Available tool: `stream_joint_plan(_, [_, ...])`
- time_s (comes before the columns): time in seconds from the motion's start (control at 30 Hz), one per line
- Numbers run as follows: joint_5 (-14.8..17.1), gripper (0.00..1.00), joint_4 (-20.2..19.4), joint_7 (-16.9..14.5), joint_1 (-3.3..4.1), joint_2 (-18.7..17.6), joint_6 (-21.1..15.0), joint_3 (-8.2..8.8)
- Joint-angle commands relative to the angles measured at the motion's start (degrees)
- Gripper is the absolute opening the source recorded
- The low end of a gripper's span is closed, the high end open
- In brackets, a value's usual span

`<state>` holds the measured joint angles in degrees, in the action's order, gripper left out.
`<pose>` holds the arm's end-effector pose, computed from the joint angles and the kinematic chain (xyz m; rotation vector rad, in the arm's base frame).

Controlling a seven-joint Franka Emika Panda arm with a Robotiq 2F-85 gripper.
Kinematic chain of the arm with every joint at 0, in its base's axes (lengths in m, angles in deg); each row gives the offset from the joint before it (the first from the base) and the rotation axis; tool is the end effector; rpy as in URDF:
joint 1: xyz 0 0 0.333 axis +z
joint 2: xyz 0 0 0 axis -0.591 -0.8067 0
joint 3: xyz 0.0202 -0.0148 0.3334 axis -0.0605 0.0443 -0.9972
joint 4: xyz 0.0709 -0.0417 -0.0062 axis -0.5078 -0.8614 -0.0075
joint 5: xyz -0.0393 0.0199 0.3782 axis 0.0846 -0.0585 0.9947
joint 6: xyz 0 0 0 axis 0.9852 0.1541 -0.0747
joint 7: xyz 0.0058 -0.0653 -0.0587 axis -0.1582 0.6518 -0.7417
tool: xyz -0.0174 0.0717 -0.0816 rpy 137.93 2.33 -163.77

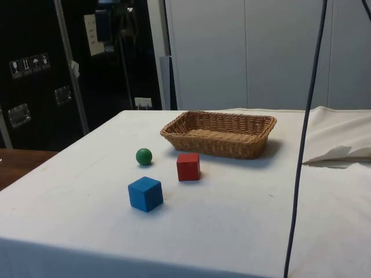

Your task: Place all non-red objects into the basket.

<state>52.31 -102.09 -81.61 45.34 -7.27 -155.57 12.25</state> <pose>0.6107 0.0334 0.4544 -3.1375 -0.0971 -0.0686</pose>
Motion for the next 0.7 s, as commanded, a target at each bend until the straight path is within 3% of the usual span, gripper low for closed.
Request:
stream_joint_plan(0.0, [-0.1, 1.0, -0.2, 0.4, 0.11, -0.6, -1.4, -0.11])
stream_joint_plan(0.03, [0.0, 1.0, -0.1, 0.1, 0.0, -0.2, -0.5, -0.11])
stream_joint_plan(0.2, [0.4, 1.0, -0.2, 0.2, 0.0, -2.5, -3.6, -0.52])
stream_joint_plan(0.33, [0.3, 1.0, -0.2, 0.1, 0.0, -3.3, -4.0, -0.46])
stream_joint_plan(0.63, [1.9, 1.0, -0.7, -0.7, -0.69, -6.6, -8.1, -0.34])
stream_joint_plan(0.67, [1.3, 1.0, -0.4, -0.3, -0.4, -6.6, -7.2, -0.17])
